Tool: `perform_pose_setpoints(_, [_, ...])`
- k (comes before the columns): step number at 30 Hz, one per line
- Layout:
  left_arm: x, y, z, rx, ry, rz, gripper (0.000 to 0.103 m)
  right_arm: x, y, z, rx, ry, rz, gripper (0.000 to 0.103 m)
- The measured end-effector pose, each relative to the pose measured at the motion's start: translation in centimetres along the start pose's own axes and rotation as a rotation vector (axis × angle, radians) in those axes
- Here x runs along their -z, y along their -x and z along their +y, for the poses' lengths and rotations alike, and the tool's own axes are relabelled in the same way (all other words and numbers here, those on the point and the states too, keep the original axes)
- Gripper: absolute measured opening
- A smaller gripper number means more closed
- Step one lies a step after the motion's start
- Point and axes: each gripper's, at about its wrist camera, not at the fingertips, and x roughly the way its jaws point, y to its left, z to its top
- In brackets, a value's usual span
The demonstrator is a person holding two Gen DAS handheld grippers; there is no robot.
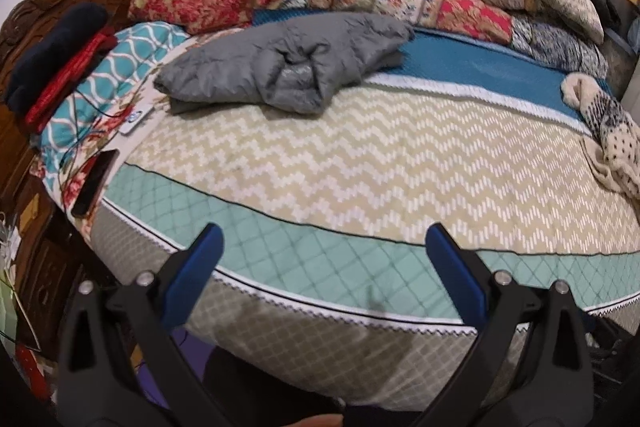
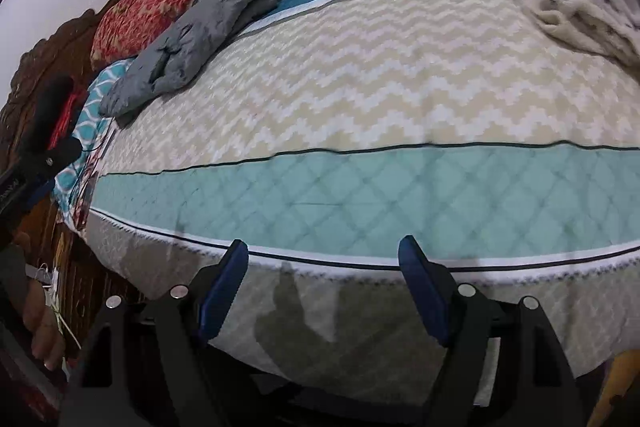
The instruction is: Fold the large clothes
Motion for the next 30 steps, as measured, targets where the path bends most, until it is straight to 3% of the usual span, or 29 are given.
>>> perform_pose_setpoints(7, [0.1,-0.4,-6.5,0.024,-0.078,0.053,0.097,1.5,2.9,-5.3,0.041,-0.037,-0.065,0.080])
perform_pose_setpoints(14, [-0.4,1.0,-11.7,0.025,-0.143,0.015,0.097,2.0,3.4,-9.2,0.022,-0.114,-0.080,0.080])
perform_pose_setpoints(24, [-0.6,1.2,-13.8,-0.005,-0.187,0.007,0.097,2.4,3.2,-10.7,-0.016,-0.134,-0.079,0.080])
perform_pose_setpoints(30, [-0.4,1.1,-13.9,0.014,-0.196,0.009,0.097,2.4,3.1,-10.9,-0.016,-0.142,-0.078,0.080])
